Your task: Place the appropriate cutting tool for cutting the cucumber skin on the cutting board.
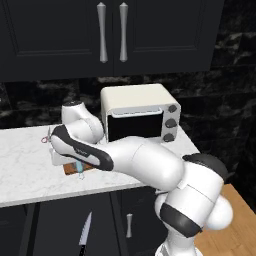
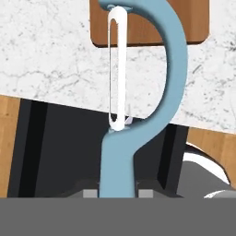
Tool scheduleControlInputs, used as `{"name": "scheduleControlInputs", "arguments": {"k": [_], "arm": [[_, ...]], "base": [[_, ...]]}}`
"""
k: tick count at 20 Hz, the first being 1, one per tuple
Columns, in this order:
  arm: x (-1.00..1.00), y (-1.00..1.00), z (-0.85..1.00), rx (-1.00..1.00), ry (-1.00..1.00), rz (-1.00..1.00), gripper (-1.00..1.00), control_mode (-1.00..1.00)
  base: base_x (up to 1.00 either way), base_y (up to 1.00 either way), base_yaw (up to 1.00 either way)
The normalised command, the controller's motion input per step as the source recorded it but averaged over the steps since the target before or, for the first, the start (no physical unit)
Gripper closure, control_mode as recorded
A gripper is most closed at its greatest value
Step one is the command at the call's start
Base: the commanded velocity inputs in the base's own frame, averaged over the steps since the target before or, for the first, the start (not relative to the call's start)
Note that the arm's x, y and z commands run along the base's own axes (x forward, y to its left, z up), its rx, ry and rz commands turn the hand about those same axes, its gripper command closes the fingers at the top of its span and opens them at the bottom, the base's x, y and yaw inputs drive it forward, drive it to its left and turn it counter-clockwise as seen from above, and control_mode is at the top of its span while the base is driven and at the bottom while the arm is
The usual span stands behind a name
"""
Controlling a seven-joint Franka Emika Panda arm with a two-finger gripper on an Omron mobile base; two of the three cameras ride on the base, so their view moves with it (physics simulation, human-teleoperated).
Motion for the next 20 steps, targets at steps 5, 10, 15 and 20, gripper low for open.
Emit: {"name": "scheduleControlInputs", "arguments": {"k": [5, 10, 15, 20], "arm": [[0.65, 0.00, -0.04, -0.01, -0.03, 0.00, 1.00, -1.00], [0.60, 0.00, -0.18, -0.01, -0.01, 0.00, 1.00, -1.00], [0.63, 0.00, -0.40, -0.02, 0.00, 0.00, 1.00, -1.00], [0.57, 0.01, -0.43, -0.02, 0.00, 0.00, 1.00, -1.00]], "base": [[0.00, 0.00, 0.00], [0.00, 0.00, 0.00], [0.00, 0.00, 0.00], [0.00, 0.00, 0.00]]}}
